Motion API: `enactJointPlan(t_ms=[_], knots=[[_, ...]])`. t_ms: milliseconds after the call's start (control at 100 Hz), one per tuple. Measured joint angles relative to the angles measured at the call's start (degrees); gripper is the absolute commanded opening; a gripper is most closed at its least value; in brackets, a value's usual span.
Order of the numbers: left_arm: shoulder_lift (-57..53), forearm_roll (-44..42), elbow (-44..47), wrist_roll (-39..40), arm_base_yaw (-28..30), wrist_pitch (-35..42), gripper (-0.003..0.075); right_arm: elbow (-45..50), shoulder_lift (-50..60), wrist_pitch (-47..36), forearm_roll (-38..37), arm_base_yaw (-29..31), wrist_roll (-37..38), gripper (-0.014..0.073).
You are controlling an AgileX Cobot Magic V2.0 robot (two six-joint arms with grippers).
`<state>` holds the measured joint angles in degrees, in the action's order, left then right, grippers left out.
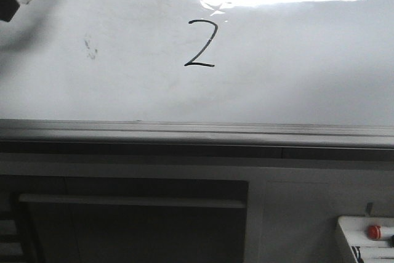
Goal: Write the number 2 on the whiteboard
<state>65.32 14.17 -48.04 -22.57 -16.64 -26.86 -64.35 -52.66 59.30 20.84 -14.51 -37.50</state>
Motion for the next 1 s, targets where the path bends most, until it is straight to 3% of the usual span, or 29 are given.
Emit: enactJointPlan(t_ms=[210,590,680,850,920,1000], knots=[[0.0,0.3,7.0,2.8,3.2,8.9,-0.0012,4.4,2.5,-2.6,0.0,0.1,0.7,0.0334],[4.1,0.8,7.8,3.0,3.3,16.8,0.0011,4.5,2.5,-3.4,0.0,0.2,1.2,0.0334],[4.2,0.8,7.8,3.0,3.3,16.8,0.0097,4.5,2.5,-3.4,0.0,0.2,1.2,0.0334],[4.4,0.8,7.3,3.0,3.3,15.6,0.0364,4.5,2.5,-3.4,0.0,0.2,3.3,0.0334],[4.0,0.9,6.2,3.0,3.8,13.0,0.0412,4.7,2.5,-3.5,-0.1,0.2,5.4,0.0334],[3.2,0.7,4.5,3.0,5.8,7.1,0.0412,5.7,2.5,-3.6,-1.1,0.3,8.5,0.0334]])
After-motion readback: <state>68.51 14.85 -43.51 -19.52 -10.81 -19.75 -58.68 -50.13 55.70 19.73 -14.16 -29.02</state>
